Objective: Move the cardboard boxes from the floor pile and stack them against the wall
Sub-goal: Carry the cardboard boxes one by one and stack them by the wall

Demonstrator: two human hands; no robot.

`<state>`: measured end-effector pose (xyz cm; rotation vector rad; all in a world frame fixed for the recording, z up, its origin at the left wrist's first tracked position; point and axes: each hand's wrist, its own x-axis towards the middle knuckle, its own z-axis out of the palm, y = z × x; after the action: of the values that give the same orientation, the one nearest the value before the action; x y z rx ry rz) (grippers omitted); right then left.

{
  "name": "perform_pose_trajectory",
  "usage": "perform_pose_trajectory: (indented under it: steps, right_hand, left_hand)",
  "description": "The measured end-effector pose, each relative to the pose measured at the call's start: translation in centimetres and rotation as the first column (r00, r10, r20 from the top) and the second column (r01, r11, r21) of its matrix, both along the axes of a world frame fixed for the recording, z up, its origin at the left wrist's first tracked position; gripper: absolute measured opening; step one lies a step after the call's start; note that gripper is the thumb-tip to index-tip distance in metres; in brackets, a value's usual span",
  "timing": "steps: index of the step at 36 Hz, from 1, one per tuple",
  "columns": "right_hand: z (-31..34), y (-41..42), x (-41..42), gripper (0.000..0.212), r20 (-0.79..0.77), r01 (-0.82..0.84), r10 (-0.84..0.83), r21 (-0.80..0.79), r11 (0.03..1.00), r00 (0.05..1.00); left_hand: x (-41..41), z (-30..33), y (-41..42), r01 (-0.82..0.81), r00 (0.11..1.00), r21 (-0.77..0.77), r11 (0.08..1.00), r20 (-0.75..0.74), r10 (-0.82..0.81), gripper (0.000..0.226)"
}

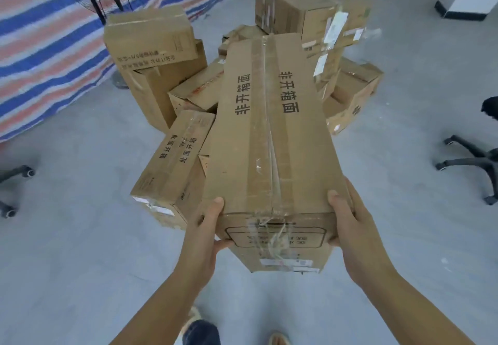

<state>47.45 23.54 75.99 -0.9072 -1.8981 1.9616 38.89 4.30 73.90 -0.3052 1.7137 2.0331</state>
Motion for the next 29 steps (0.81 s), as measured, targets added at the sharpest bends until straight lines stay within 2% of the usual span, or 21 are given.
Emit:
perform_pose_trajectory:
  steps: [6,12,17,21,29]
  right_hand:
    - [0.6,-1.5,3.0,0.036,-0.017,-0.105,0.105,-0.015,0.994,0.994]
    - [1.5,-5.3,4.8,0.031,-0.038,-0.278,0.277,-0.003,0.961,0.960]
    - [1.6,-10.8,7.5,0.039,-0.052,-0.402,0.401,-0.024,0.915,0.915]
    - [1.4,-15.9,10.6,0.045,-0.050,-0.515,0.514,-0.023,0.857,0.857]
    - [1.3,-30.0,21.4,0.045,0.043,-0.760,0.759,0.050,0.648,0.649]
  left_hand:
    - [5.6,1.3,-2.5,-0.120,0.992,0.001,0.993,-0.046,0.120,0.021]
    - [10.4,1.9,-7.1,-0.251,0.965,-0.003,0.968,-0.071,0.251,0.028]
    - [16.0,1.9,-12.9,-0.388,0.920,-0.031,0.921,-0.083,0.384,0.031]
    - [21.8,2.0,-17.9,-0.482,0.875,-0.048,0.875,-0.090,0.476,0.036]
    - [39.4,2.1,-30.1,-0.720,0.694,-0.058,0.692,-0.068,0.716,0.055]
